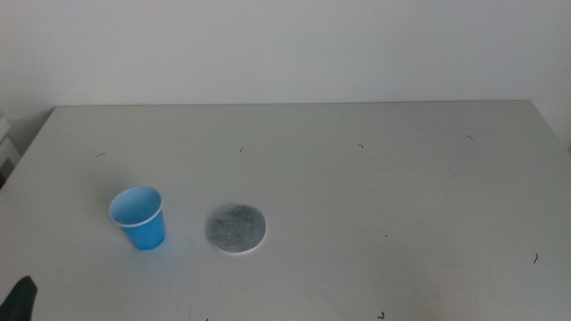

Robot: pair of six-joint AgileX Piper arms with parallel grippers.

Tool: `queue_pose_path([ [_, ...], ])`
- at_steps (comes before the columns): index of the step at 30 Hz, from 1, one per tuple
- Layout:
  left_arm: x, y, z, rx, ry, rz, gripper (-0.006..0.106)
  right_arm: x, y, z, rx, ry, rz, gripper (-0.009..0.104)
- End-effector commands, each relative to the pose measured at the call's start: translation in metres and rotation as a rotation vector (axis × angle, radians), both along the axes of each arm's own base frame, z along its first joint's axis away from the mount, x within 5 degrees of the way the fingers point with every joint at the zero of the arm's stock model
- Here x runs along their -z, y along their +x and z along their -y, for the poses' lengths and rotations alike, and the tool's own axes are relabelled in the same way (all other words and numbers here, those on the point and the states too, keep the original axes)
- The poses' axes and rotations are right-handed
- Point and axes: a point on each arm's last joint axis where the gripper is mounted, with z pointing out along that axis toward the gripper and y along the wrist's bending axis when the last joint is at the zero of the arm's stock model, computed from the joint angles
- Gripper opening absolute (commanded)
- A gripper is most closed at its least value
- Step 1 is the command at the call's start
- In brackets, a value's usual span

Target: Place an empty cup on a cup mat.

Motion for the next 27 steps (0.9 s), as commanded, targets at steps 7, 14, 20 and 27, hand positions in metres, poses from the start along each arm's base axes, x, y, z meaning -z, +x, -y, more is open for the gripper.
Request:
queue_pose_path([
  [7, -0.069, -0.004, 0.000, -0.002, -0.010, 0.141, 0.105, -0.012, -0.002, 0.000, -0.004, -0.023, 0.108, 0.094],
  [14, -0.117, 0.004, 0.000, -0.001, -0.023, 0.018, 0.105, -0.012, -0.002, 0.000, -0.004, -0.023, 0.108, 0.094],
  [20, -0.157, 0.019, 0.001, 0.010, -0.056, -0.046, 0.105, -0.012, -0.002, 0.000, -0.004, -0.023, 0.108, 0.094],
  [27, -0.199, 0.046, 0.001, 0.012, -0.054, -0.126, 0.105, -0.012, -0.002, 0.000, -0.004, -0.023, 0.108, 0.094],
])
